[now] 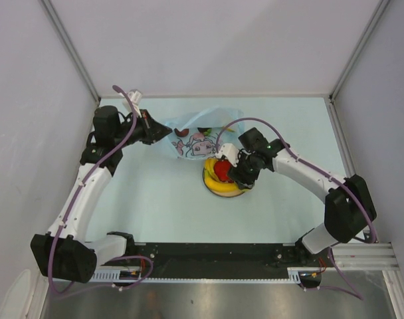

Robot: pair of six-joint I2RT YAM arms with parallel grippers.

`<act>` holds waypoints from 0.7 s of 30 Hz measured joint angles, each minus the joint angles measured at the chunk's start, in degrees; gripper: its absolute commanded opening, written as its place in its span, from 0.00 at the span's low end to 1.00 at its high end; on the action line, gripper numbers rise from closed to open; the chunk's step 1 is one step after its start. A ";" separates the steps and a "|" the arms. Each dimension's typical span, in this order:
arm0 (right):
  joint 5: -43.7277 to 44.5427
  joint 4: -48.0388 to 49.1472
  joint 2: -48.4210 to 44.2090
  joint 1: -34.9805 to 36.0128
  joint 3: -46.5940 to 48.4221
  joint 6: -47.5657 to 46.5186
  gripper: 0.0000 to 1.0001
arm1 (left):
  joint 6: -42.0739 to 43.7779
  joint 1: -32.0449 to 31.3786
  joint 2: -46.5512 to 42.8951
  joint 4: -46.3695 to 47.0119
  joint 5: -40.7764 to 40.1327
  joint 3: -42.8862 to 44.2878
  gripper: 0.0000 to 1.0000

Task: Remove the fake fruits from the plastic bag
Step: Place the fake fruit on the plate.

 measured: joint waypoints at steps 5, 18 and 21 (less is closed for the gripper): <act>0.98 2.51 0.37 1.27 -0.04 0.11 0.38 | 0.02 0.00 -0.02 -0.07 -0.15 0.00 0.00; 2.75 8.59 3.58 5.07 -0.04 1.01 0.41 | 0.00 0.00 -0.02 -0.09 -0.17 0.00 0.00; 3.37 9.64 4.76 5.07 -0.04 1.11 0.43 | 0.00 0.00 -0.02 -0.11 -0.17 -0.02 0.00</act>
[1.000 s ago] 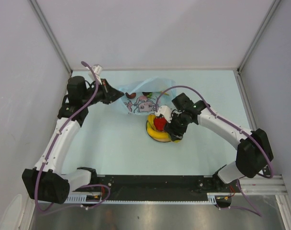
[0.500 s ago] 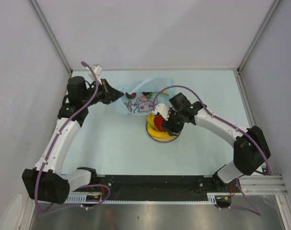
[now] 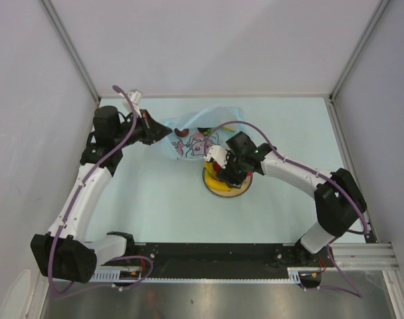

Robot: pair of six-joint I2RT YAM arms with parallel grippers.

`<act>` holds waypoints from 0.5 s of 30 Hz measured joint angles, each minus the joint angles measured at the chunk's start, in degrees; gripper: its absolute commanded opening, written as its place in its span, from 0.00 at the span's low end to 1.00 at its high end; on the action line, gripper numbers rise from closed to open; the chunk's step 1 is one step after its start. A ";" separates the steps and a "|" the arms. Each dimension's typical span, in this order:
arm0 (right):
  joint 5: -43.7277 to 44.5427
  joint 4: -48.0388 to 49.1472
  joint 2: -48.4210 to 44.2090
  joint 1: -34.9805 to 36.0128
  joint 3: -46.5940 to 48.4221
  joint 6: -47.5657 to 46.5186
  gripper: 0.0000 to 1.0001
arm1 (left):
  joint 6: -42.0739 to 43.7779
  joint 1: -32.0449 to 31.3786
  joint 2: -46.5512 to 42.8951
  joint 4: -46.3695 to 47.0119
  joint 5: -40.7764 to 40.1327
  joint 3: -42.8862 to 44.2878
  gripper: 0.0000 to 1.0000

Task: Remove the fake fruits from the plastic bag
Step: Place the fake fruit on the plate.

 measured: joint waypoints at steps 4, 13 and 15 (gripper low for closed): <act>-0.22 0.76 0.31 -0.07 0.00 0.07 0.50 | 0.00 0.00 0.00 -0.04 0.00 -0.17 0.00; -1.64 0.52 0.42 -0.39 0.00 1.46 1.00 | 0.00 0.00 0.00 -0.04 0.02 -0.20 0.00; -1.66 0.20 0.26 -0.39 0.00 1.75 1.00 | 0.00 0.00 0.00 -0.09 0.02 -0.20 0.00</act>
